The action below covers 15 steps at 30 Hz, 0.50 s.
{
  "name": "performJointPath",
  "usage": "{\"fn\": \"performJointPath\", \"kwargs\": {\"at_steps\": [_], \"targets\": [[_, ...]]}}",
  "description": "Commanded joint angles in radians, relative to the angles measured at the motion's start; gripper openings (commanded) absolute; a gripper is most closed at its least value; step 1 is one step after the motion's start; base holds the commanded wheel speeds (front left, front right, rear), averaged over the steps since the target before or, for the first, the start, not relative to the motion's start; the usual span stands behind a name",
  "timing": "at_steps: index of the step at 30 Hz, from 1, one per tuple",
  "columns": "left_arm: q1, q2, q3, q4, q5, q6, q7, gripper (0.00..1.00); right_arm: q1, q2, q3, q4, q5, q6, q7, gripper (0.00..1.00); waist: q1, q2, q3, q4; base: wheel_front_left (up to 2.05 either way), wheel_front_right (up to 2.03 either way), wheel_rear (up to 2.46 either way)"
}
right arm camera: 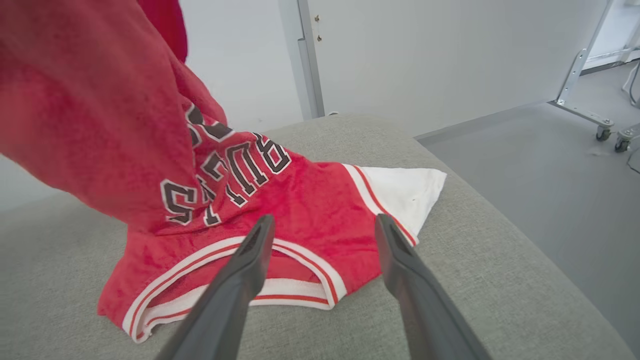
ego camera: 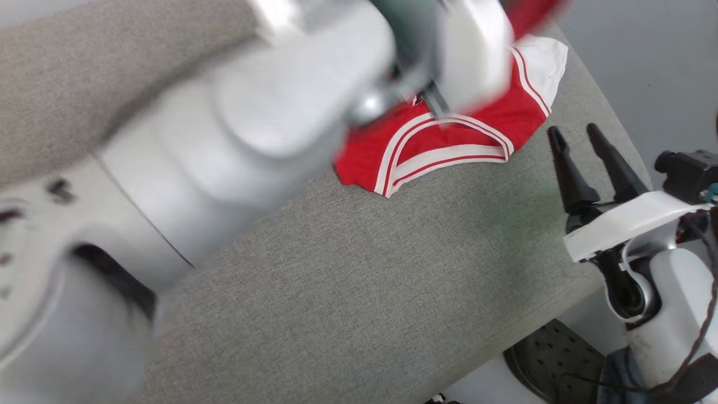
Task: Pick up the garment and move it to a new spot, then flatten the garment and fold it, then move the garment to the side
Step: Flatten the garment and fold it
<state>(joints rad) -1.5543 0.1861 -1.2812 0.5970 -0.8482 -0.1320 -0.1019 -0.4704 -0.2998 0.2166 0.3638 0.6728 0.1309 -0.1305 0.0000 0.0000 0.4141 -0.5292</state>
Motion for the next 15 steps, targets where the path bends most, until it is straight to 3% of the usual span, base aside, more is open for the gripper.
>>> {"fn": "performJointPath", "kwargs": {"at_steps": [1,5,12,13,14,15], "targets": [[0.037,-0.003,0.001,-0.023,0.056,0.003,0.042,0.0,0.0,0.012,0.003,-0.009,0.001,0.0,0.002,1.0,0.0,0.0,0.01,-0.008,0.0,0.0,0.0],[0.11,0.012,0.001,-0.014,0.096,0.003,0.111,0.0,-0.017,0.035,0.029,-0.012,0.006,0.0,-0.003,1.0,0.0,0.0,0.025,-0.043,0.0,0.0,0.0],[0.203,0.025,0.002,0.025,0.045,0.003,0.186,0.0,-0.012,0.043,0.048,0.017,0.029,0.0,-0.028,1.0,0.0,0.0,0.038,-0.067,0.0,0.0,0.0],[0.208,0.028,0.002,0.017,0.031,0.003,0.199,0.17,-0.011,0.041,0.048,0.02,0.033,0.0,-0.033,1.0,0.0,0.0,0.04,-0.065,0.0,0.0,0.0],[0.209,0.034,0.002,0.01,0.035,0.003,0.212,0.48,-0.012,0.038,0.048,0.023,0.035,0.0,-0.034,1.0,0.0,0.0,0.042,-0.063,0.0,0.0,0.0],[0.211,0.039,0.001,0.002,0.039,0.003,0.227,1.0,-0.013,0.036,0.048,0.027,0.037,0.0,-0.039,1.0,0.0,0.0,0.042,-0.06,0.0,0.0,0.0]]}}
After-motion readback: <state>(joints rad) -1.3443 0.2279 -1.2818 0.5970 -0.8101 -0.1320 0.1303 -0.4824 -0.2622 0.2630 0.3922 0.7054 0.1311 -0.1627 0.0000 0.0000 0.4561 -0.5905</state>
